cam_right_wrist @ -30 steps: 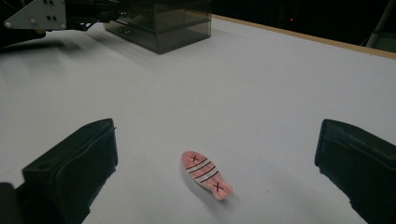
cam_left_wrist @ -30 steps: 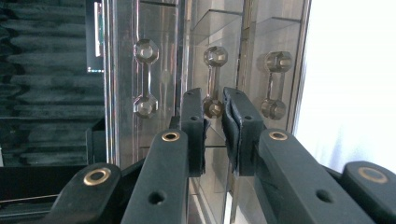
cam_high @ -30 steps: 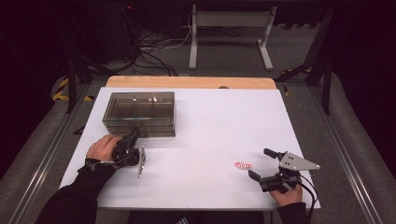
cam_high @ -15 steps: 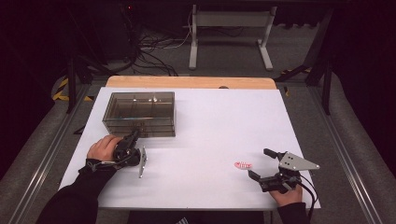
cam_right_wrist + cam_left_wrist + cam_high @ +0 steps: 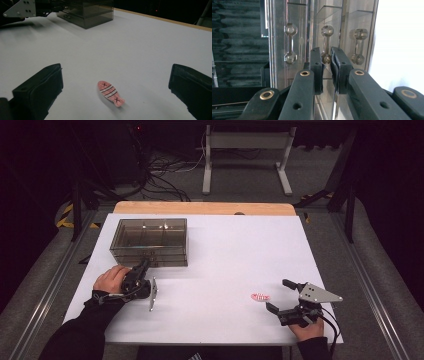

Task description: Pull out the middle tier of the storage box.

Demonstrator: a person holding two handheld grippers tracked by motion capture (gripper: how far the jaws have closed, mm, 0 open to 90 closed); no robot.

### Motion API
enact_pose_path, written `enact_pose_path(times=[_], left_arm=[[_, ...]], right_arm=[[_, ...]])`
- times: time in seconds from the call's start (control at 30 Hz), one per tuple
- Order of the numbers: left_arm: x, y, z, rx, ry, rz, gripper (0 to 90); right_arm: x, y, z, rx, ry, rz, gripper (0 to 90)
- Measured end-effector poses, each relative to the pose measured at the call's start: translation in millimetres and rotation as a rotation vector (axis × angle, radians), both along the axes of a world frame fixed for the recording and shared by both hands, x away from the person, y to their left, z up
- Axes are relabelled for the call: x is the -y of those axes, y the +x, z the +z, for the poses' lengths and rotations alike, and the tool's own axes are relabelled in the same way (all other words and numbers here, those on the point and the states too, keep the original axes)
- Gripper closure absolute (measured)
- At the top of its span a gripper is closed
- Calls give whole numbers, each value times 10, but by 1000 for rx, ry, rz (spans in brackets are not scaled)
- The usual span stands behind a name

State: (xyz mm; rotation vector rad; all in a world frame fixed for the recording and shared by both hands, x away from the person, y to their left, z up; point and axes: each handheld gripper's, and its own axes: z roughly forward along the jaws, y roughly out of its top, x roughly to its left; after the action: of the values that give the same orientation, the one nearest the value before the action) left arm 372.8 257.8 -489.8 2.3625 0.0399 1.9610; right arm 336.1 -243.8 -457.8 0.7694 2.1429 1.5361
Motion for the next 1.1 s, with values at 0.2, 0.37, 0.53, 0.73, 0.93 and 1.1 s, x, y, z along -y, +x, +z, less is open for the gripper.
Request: enact_pose_path(times=[0.2,0.37,0.53,0.73,0.93,1.1], left_arm=[[-3,-59,6,2,5,-6,807],[-12,-110,12,12,10,-18,806],[-18,-158,6,-5,-3,-13,806],[-21,-189,18,-9,7,-25,806],[-26,-225,12,-8,-3,-23,805],[-31,-236,22,-18,-10,-30,804]], right_arm=[[-3,-1,0,0,-1,0,0],[-3,-1,0,-1,-4,-1,0],[-5,-1,0,-2,-5,1,0],[-3,2,0,4,-6,-2,0],[-3,1,-1,3,-3,0,0],[-3,2,-1,4,-4,-2,0]])
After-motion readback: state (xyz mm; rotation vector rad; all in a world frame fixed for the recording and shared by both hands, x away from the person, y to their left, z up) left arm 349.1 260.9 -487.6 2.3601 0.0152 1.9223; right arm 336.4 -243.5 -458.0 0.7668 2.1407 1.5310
